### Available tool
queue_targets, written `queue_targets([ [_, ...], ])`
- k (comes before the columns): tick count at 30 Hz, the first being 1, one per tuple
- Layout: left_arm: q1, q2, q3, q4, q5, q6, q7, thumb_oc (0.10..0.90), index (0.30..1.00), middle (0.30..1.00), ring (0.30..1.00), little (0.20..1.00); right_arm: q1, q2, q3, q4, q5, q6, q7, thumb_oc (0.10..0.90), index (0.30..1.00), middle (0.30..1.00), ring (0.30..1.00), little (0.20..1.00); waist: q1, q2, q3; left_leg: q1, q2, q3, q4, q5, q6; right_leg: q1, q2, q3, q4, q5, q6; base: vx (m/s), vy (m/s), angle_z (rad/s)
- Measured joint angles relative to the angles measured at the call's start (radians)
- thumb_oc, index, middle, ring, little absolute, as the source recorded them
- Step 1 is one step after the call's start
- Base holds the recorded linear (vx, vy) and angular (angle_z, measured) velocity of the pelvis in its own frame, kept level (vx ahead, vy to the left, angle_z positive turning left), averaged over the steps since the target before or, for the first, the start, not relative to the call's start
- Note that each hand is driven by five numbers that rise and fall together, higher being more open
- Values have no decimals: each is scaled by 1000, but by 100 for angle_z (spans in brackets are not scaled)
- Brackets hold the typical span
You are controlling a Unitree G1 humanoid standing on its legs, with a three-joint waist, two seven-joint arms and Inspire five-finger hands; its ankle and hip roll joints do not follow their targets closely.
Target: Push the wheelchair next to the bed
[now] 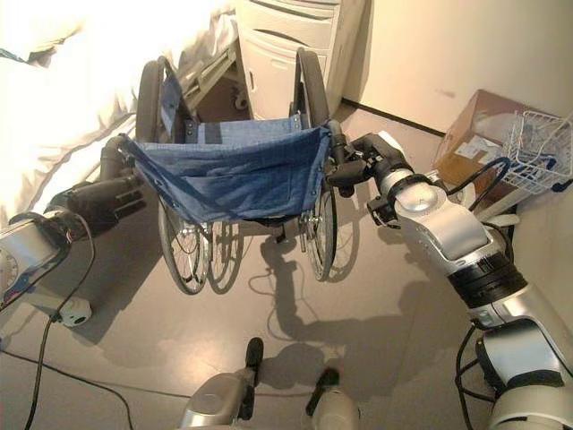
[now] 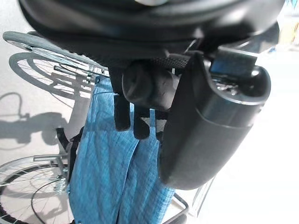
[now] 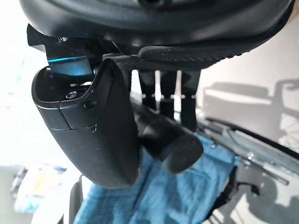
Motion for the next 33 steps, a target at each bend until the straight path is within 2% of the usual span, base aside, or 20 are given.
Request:
queue_targets([
  [1,2,1,0,-3,-2,0,0,400,300,300,300,300,3,0,0,0,0,0,1,400,300,300,300,300,3,0,0,6,11,-2,0,-6,-9,16,10,-3,-23,4,-3,28,-23,10],
  [3,2,1,11,-7,-5,0,10,400,300,300,300,300,2,0,0,0,0,0,4,400,300,300,300,300,22,-1,-1,20,44,1,0,-21,-37,67,64,-4,-116,28,-27,19,-7,-11],
  [5,2,1,18,-14,-6,0,22,400,300,300,300,300,-3,0,-6,-2,0,0,4,400,300,300,300,300,30,-1,-1,21,58,2,-4,-27,-53,80,88,-5,-149,38,-37,9,-28,-9],
  [8,22,1,27,-50,-9,0,36,400,300,300,300,300,-5,-3,-18,-3,-1,0,4,400,300,300,300,300,30,-1,-1,22,70,2,-10,-29,-63,95,109,-9,-180,41,-44,15,-40,2],
  [13,32,0,31,-71,-8,0,42,400,300,300,300,300,-5,-7,-25,-3,-1,2,7,400,300,300,300,300,28,0,-1,22,69,6,-15,-28,-64,95,108,-8,-184,41,-45,13,-3,0],
  [14,33,0,33,-73,-8,0,42,486,429,429,429,429,-5,-7,-25,-3,-3,4,7,425,338,338,338,338,28,0,-1,22,68,8,-16,-28,-64,95,107,-8,-184,41,-44,0,0,0],
  [15,41,0,42,-78,-8,0,42,576,564,564,564,564,-5,-7,-26,-2,-3,4,7,576,564,564,564,564,28,0,-1,22,68,9,-16,-28,-64,95,106,-7,-185,41,-44,31,-7,0],
  [16,43,-1,46,-79,-8,0,42,714,771,771,771,771,-5,-7,-26,-3,-3,4,7,714,771,771,771,771,28,0,-1,22,68,9,-16,-28,-64,95,106,-7,-185,41,-44,0,0,0],
  [17,46,-1,49,-80,-8,0,42,800,900,900,900,900,-5,-7,-27,-3,-3,4,7,800,900,900,900,900,28,0,-1,22,68,9,-17,-28,-64,95,107,-7,-185,41,-44,33,-8,0],
  [33,79,-1,84,-100,-6,0,61,800,900,900,900,900,-4,-8,-39,-18,-4,7,10,800,900,900,900,900,23,0,-2,23,68,10,-20,-28,-64,97,109,-7,-194,41,-44,0,0,0],
])
